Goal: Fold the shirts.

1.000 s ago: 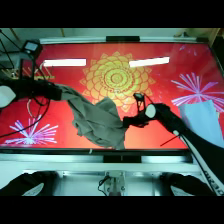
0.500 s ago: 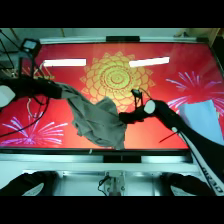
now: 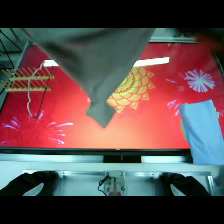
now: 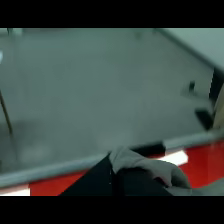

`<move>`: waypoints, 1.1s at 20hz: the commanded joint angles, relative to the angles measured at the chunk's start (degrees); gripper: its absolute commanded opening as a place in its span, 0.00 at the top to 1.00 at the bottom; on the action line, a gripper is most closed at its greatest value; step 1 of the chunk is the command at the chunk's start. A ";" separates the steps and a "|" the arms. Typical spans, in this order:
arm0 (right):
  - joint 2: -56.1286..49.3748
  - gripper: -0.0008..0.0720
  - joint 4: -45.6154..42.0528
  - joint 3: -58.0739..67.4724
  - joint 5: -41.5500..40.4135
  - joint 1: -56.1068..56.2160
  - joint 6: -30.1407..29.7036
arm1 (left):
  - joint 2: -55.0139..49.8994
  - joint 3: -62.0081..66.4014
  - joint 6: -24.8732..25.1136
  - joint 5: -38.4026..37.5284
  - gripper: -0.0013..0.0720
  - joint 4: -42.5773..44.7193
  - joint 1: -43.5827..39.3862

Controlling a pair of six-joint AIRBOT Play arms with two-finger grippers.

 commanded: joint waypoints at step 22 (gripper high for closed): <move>-32.57 0.90 -24.24 12.70 -20.15 -7.82 28.61 | -15.21 -14.82 6.86 -11.69 0.94 7.39 4.68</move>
